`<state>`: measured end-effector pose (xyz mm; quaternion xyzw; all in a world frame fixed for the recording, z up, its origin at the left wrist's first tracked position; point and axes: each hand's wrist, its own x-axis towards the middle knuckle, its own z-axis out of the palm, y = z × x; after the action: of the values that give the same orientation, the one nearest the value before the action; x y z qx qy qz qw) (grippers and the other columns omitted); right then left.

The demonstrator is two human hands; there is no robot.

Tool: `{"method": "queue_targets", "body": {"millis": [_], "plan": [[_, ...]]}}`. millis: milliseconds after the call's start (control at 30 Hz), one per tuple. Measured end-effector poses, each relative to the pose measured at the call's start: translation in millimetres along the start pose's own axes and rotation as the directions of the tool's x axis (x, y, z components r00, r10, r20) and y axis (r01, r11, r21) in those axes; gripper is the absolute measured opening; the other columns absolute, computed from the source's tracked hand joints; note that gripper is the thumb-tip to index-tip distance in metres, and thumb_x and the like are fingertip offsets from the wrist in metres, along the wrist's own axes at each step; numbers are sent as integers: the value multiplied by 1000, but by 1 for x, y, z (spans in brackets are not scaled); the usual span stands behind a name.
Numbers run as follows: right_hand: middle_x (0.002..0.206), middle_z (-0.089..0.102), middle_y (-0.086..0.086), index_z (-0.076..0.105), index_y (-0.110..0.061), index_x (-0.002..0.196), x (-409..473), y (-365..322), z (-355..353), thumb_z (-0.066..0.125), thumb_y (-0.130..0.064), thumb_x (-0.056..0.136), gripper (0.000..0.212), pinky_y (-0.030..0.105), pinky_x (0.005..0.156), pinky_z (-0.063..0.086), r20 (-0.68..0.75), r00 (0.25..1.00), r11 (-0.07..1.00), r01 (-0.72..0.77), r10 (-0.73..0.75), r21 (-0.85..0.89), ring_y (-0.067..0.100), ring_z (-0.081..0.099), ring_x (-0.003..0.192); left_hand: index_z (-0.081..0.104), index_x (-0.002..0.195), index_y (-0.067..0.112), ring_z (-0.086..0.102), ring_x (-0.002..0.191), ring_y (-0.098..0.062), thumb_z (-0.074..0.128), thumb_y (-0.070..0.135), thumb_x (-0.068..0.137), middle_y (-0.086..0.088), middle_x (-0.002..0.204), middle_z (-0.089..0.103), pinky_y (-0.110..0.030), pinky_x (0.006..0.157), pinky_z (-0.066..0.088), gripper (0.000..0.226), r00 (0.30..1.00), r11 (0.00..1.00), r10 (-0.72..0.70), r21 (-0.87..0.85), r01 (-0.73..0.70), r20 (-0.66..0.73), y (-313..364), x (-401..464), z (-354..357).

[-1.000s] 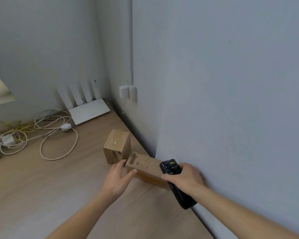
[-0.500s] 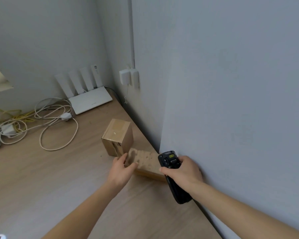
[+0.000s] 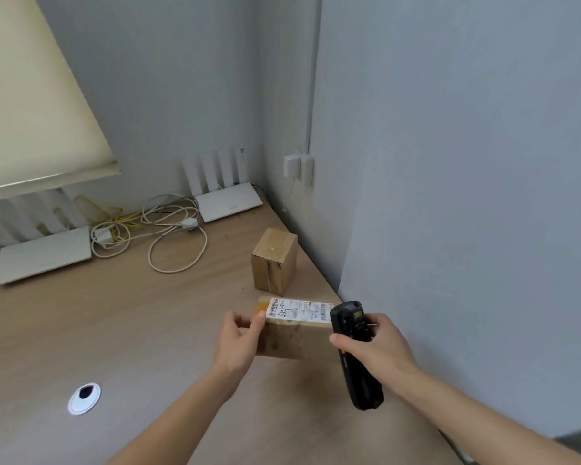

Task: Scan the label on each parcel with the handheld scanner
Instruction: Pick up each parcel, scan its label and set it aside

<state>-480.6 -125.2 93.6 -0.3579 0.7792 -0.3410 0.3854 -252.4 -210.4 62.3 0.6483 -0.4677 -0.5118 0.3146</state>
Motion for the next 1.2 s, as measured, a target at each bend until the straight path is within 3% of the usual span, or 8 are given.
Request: {"method": "queue_targets", "body": {"millis": [167, 367, 600, 733, 833, 1033, 1133, 1200], "plan": [[106, 63, -24, 52, -42, 113, -83, -19, 10, 85, -68, 42, 83, 18, 74, 47, 19, 996, 996, 92, -92, -2, -6, 62, 95, 62, 119, 29, 63, 99, -9, 59, 29, 100, 7, 107, 68, -28, 82, 51, 20, 995, 991, 66, -121, -57, 72, -1, -65, -60], [112, 65, -16, 55, -32, 121, -210, -55, 36, 97, -46, 62, 74, 23, 80, 49, 112, 973, 979, 203, -200, -13, 3, 65, 102, 53, 130, 51, 55, 110, -9, 69, 43, 91, 7, 118, 61, -36, 90, 43, 43, 986, 959, 150, -251, -128, 70, 15, -175, -169], [107, 72, -13, 64, -28, 113, -339, -144, 56, 97, -50, 47, 76, 14, 75, 51, 315, 895, 929, 359, -316, -88, 1, 69, 96, 56, 131, 44, 71, 101, -17, 74, 32, 89, 0, 112, 71, -23, 69, 57, 47, 949, 911, 303, -266, -316, -90, 61, -275, -299], [101, 71, -20, 66, -35, 111, -383, -202, 41, 87, -65, 42, 78, 15, 78, 50, 326, 851, 827, 499, -412, -258, -7, 65, 94, 61, 119, 46, 73, 93, -14, 77, 33, 87, -2, 107, 73, -22, 66, 58, 39, 920, 901, 346, -208, -380, -183, 94, -322, -362], [98, 74, -17, 68, -38, 108, -406, -240, 30, 83, -64, 44, 71, 23, 81, 56, 322, 815, 720, 578, -482, -384, -1, 68, 90, 62, 110, 50, 71, 97, -18, 77, 34, 85, 0, 107, 73, -37, 81, 61, 33, 879, 894, 380, -131, -429, -288, 116, -354, -399], [87, 72, -12, 72, -32, 95, -442, -293, 20, 76, -63, 43, 60, 24, 64, 51, 361, 753, 468, 636, -550, -614, 13, 66, 82, 64, 114, 43, 66, 104, -20, 78, 35, 82, 0, 110, 70, -45, 96, 54, 35, 785, 882, 441, 48, -469, -435, 145, -400, -440], [87, 71, -10, 72, -29, 97, -460, -307, 20, 78, -58, 46, 59, 26, 67, 48, 366, 731, 369, 631, -575, -682, 19, 63, 84, 63, 111, 45, 66, 101, -16, 79, 33, 82, 0, 109, 70, -31, 85, 56, 36, 761, 877, 454, 81, -474, -463, 152, -418, -447], [86, 70, -8, 72, -27, 94, -471, -313, 20, 80, -56, 46, 57, 27, 66, 45, 371, 724, 335, 629, -581, -702, 21, 63, 86, 62, 111, 44, 65, 96, -11, 78, 32, 83, -1, 110, 69, -13, 62, 53, 35, 751, 872, 462, 86, -482, -472, 156, -428, -452]]}}
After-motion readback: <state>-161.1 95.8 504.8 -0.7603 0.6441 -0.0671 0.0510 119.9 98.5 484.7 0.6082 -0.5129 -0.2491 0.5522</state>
